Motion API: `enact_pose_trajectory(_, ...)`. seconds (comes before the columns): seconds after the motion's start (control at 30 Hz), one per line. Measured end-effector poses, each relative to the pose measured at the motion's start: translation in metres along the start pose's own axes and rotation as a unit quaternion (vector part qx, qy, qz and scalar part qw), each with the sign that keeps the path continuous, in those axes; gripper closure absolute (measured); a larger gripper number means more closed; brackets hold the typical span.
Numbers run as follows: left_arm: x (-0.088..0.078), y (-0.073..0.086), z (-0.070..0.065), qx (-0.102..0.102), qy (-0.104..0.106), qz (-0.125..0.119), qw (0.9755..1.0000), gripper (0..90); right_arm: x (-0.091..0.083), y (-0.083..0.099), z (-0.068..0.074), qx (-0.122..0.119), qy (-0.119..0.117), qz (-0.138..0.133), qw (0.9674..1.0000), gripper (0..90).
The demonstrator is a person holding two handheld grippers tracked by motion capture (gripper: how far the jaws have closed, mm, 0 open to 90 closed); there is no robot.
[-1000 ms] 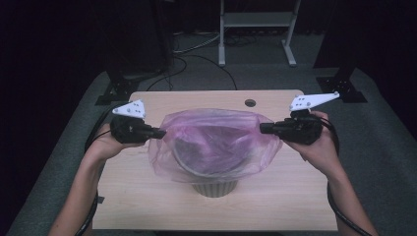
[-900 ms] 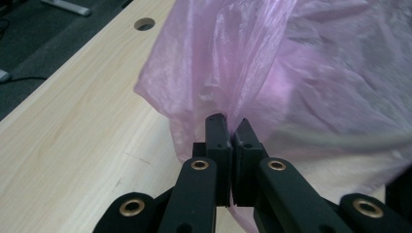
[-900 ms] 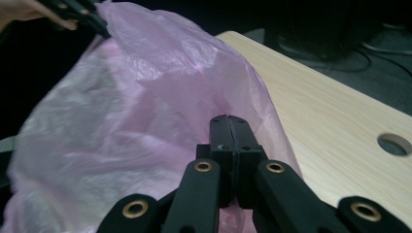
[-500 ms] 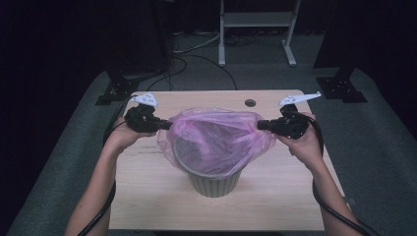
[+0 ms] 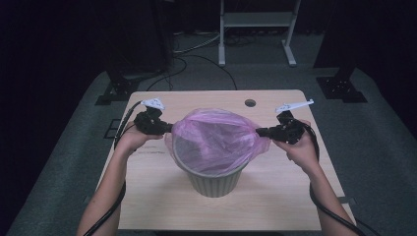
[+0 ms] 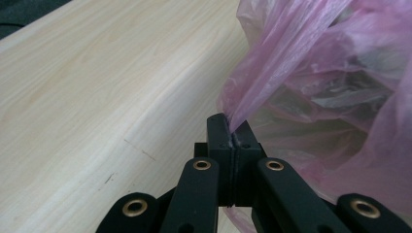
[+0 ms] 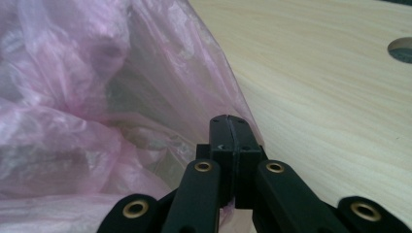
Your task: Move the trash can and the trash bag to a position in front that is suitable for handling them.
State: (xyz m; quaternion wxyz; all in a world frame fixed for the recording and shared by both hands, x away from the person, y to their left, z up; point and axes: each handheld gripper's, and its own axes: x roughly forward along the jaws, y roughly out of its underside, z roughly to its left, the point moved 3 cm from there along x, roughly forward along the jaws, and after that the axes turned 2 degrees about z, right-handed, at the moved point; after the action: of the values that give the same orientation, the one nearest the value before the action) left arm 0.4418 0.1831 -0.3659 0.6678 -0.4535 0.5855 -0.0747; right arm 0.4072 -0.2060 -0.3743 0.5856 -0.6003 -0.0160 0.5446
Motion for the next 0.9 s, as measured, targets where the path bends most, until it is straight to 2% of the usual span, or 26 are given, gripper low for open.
enact_pose_trajectory(0.17, 0.008, 0.002, 0.002, -0.007, 0.008, -0.003, 0.9999, 89.7, 0.009, 0.006, -0.002, 0.003, -0.007, 0.011, 0.9999, 90.0)
enact_pose_trajectory(0.37, 0.018, 0.002, 0.002, -0.01, 0.013, 0.003, 0.9999, 89.8, 0.015, 0.01, -0.001, 0.001, -0.005, 0.022, 0.9997, 90.0)
enact_pose_trajectory(0.4, 0.02, 0.002, 0.002, -0.011, 0.013, 0.007, 0.9998, 89.8, 0.015, 0.01, -0.001, 0.001, -0.005, 0.024, 0.9997, 90.0)
enact_pose_trajectory(0.43, 0.026, 0.003, 0.001, -0.004, 0.008, 0.027, 0.9996, 89.8, 0.017, 0.012, -0.002, 0.002, -0.005, 0.025, 0.9997, 90.0)
enact_pose_trajectory(0.47, 0.026, 0.003, 0.001, -0.004, 0.008, 0.027, 0.9996, 89.8, 0.017, 0.012, -0.002, 0.002, -0.005, 0.025, 0.9997, 90.0)
enact_pose_trajectory(0.5, 0.031, 0.007, 0.001, 0.001, 0.001, 0.049, 0.9988, 89.8, 0.019, 0.015, -0.003, -0.001, 0.005, 0.036, 0.9993, 90.0)
enact_pose_trajectory(0.53, 0.031, 0.007, 0.001, 0.001, 0.001, 0.049, 0.9988, 89.7, 0.019, 0.015, -0.003, -0.001, 0.005, 0.036, 0.9993, 90.0)
enact_pose_trajectory(0.6, 0.032, 0.014, 0.003, -0.014, 0.014, 0.036, 0.9992, 89.7, 0.021, 0.023, -0.005, 0.002, -0.002, 0.038, 0.9993, 90.0)
enact_pose_trajectory(0.73, 0.029, 0.023, 0.005, -0.016, 0.016, 0.038, 0.999, 89.7, 0.019, 0.029, -0.007, 0.006, -0.008, 0.039, 0.9992, 90.0)
enact_pose_trajectory(0.83, 0.023, 0.029, 0.003, -0.019, 0.018, 0.029, 0.9992, 89.6, 0.015, 0.034, -0.009, 0.008, -0.011, 0.035, 0.9993, 90.0)
enact_pose_trajectory(0.9, 0.017, 0.032, 0.002, -0.02, 0.028, 0.021, 0.9992, 85.0, 0.012, 0.037, -0.01, 0.01, -0.018, 0.03, 0.9994, 90.0)
